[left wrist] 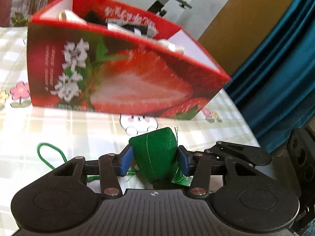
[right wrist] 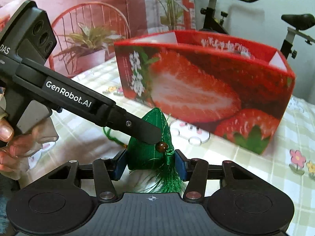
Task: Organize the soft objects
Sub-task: 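Close the left gripper on the green tasseled sachet and lift it, then lower the green sachet into the box and open the left gripper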
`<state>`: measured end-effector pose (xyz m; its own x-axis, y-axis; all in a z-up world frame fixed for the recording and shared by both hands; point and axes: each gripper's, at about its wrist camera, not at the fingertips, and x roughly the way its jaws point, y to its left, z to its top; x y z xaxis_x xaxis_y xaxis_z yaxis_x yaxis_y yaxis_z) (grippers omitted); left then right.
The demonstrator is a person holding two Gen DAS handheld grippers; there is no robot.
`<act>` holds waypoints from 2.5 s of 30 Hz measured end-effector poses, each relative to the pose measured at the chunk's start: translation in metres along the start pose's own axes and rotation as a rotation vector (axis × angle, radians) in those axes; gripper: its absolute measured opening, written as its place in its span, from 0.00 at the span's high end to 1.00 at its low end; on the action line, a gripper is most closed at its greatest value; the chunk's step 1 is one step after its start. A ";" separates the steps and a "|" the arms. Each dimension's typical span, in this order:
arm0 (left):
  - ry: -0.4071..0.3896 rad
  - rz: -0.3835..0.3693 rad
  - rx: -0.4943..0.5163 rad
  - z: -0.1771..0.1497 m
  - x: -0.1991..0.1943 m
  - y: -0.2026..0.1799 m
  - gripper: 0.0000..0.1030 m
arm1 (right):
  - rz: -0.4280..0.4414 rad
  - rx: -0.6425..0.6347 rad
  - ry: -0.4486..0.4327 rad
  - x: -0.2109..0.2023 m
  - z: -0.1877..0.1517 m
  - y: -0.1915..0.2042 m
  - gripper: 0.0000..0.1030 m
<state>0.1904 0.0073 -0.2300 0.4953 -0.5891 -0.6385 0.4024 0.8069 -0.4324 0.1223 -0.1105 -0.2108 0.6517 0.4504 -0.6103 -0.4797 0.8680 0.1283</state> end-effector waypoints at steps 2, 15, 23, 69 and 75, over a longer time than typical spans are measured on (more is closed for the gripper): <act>-0.036 -0.009 0.002 0.008 -0.010 -0.003 0.51 | 0.004 -0.002 -0.030 -0.008 0.011 0.000 0.54; -0.381 -0.003 0.185 0.106 -0.093 -0.054 0.51 | -0.034 -0.186 -0.285 -0.055 0.143 0.001 0.55; -0.497 0.039 0.255 0.152 -0.110 -0.063 0.51 | -0.075 -0.240 -0.412 -0.049 0.205 0.002 0.55; -0.372 0.395 0.243 0.152 -0.061 -0.017 0.00 | -0.346 0.200 -0.188 0.029 0.153 -0.099 0.01; -0.404 0.478 0.274 0.140 -0.085 -0.039 0.00 | -0.348 0.183 -0.229 -0.007 0.156 -0.085 0.00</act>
<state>0.2406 0.0196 -0.0697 0.8943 -0.1829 -0.4085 0.2214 0.9740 0.0487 0.2501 -0.1546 -0.0954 0.8788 0.1416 -0.4556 -0.1102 0.9894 0.0948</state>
